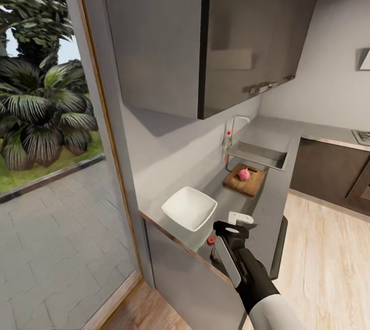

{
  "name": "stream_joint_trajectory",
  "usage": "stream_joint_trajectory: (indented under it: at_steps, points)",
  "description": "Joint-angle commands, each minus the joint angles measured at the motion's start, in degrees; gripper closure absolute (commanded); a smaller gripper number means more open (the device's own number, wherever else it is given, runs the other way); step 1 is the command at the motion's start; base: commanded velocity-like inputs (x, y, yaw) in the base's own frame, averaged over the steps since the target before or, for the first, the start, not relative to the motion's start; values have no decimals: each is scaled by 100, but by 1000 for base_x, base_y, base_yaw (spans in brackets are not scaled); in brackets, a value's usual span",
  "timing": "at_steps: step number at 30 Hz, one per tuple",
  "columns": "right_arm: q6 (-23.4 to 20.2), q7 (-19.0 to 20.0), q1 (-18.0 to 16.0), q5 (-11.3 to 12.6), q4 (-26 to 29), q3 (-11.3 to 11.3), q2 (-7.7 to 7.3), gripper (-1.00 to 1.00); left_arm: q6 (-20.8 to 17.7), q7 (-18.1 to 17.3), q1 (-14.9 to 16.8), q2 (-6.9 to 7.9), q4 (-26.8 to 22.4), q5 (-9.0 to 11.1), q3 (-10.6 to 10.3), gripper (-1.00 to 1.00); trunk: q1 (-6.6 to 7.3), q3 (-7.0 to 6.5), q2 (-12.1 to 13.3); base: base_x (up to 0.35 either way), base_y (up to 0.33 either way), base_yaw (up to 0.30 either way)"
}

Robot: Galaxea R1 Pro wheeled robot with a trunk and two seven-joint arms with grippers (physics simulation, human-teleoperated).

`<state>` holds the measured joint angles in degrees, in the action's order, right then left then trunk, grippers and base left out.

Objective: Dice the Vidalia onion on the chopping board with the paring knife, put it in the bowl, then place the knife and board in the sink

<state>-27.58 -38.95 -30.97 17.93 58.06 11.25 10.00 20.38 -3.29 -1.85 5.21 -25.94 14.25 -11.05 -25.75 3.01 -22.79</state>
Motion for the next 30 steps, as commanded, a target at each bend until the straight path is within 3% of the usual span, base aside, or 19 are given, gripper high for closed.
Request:
stream_joint_trajectory:
  at_steps: [1,30]
  points:
    - [-21,-43,-6,36,6,9,0,-100,8,-12,0,7,-7,61,-32,-100,-4,17,-13,0,4,0]
    - [-20,20,-6,35,4,9,0,-100,10,-12,0,7,-7,66,-34,-100,-4,161,-13,0,0,0]
